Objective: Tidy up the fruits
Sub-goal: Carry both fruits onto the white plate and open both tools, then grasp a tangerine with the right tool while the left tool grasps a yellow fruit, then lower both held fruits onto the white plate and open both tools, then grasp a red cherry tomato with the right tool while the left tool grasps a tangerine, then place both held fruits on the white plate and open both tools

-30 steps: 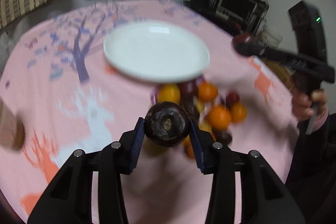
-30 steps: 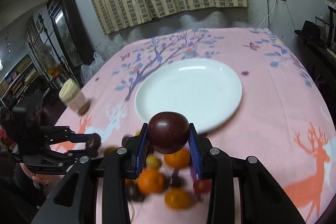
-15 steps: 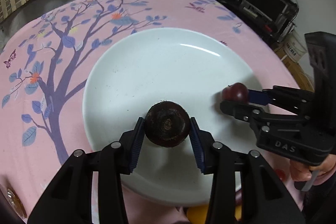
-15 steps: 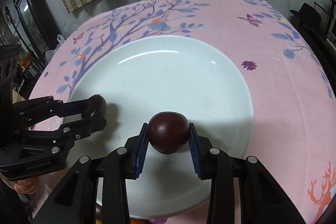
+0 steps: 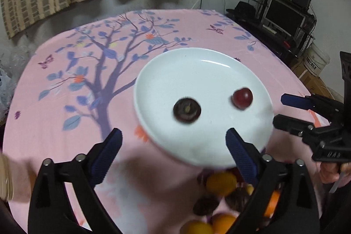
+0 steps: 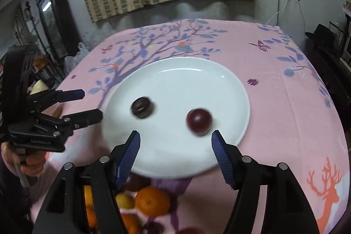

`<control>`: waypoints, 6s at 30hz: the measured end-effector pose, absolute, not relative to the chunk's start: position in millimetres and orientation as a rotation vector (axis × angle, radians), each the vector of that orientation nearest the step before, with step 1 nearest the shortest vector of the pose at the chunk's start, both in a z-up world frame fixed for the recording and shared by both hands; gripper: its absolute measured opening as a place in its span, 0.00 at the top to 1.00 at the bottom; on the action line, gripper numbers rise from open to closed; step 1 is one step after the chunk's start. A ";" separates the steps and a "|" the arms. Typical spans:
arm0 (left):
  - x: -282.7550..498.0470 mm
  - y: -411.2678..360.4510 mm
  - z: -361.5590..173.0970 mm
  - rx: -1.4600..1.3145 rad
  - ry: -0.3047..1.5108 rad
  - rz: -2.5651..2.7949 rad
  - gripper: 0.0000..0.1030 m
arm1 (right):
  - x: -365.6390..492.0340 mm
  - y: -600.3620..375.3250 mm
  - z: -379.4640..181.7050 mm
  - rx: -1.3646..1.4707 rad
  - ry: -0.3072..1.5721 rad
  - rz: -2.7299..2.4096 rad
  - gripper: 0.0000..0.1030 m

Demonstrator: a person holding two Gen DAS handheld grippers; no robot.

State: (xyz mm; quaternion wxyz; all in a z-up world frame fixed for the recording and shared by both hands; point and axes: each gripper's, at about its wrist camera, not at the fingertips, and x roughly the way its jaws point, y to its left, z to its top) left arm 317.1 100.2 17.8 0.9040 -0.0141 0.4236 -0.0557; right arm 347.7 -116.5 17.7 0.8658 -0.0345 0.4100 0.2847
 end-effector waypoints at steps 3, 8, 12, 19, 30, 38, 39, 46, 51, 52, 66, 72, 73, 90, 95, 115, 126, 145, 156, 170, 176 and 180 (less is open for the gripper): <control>276.6 111.7 13.1 -0.081 0.845 -0.105 0.06 | 324.7 -125.4 3.7 -0.067 0.878 0.643 0.33; 230.9 119.9 -8.5 -0.098 0.824 -0.126 0.06 | 308.9 -120.1 -19.6 -0.104 0.936 0.676 0.33; 217.8 125.7 -21.3 -0.130 0.841 -0.154 0.06 | 308.7 -111.9 -27.1 -0.128 0.957 0.683 0.33; 214.4 127.2 -21.2 -0.161 0.844 -0.178 0.06 | 313.3 -110.2 -37.6 -0.134 0.995 0.686 0.42; 209.1 108.7 -21.2 -0.074 0.860 -0.245 0.06 | 316.9 -110.3 -44.6 -0.112 1.028 0.692 0.58; 207.7 95.8 -35.8 0.027 0.929 -0.335 0.33 | 320.8 -128.7 -32.5 -0.025 1.000 0.676 0.58; 208.3 94.5 -38.6 0.039 0.939 -0.334 0.36 | 320.6 -128.9 -32.2 -0.024 1.000 0.677 0.58; 212.8 91.2 -48.5 0.048 0.964 -0.338 0.48 | 317.1 -128.2 -27.2 -0.030 0.984 0.683 0.58; 215.9 88.0 -54.1 0.055 0.979 -0.337 0.52 | 315.4 -130.6 -24.2 -0.028 0.973 0.680 0.58; 215.7 87.2 -54.2 0.058 0.975 -0.342 0.56 | 315.1 -130.9 -23.6 -0.027 0.972 0.681 0.58; 225.7 100.0 -19.1 -0.014 0.918 -0.350 0.64 | 321.2 -142.1 -5.5 0.045 0.913 0.669 0.58; 292.2 91.1 19.4 -0.023 0.847 -0.338 0.64 | 366.4 -127.4 2.0 0.018 0.883 0.579 0.58; 307.4 86.4 18.9 -0.023 0.855 -0.337 0.64 | 374.7 -124.5 0.3 0.016 0.891 0.565 0.58; 367.4 65.4 0.6 -0.002 0.899 -0.261 0.31 | 378.4 -113.1 4.6 -0.089 0.834 0.536 0.46; 323.5 86.3 10.3 -0.021 0.857 -0.213 0.18 | 336.8 -128.9 13.9 -0.082 0.788 0.597 0.41; 215.3 124.3 -24.2 -0.119 0.883 -0.221 0.17 | 284.7 -182.3 -46.1 0.125 0.984 0.519 0.57; 198.4 87.5 -28.0 -0.025 0.902 -0.447 0.25 | 291.3 -186.0 -53.6 0.188 1.016 0.546 0.71; 210.2 60.8 -50.6 -0.086 1.002 -0.597 0.52 | 287.6 -187.5 -50.9 0.190 0.999 0.557 0.72; 215.1 44.5 -55.1 -0.055 1.021 -0.574 0.62 | 285.9 -188.8 -48.3 0.196 0.984 0.562 0.72; 229.8 78.7 -4.3 -0.089 0.903 -0.507 0.62 | 297.7 -178.7 -15.0 0.174 0.886 0.614 0.72; 307.2 85.4 11.9 -0.119 0.851 -0.381 0.62 | 356.5 -158.1 7.3 0.154 0.827 0.562 0.72; 349.5 84.1 1.4 -0.155 0.870 -0.313 0.62 | 393.6 -141.4 -3.9 0.131 0.863 0.528 0.72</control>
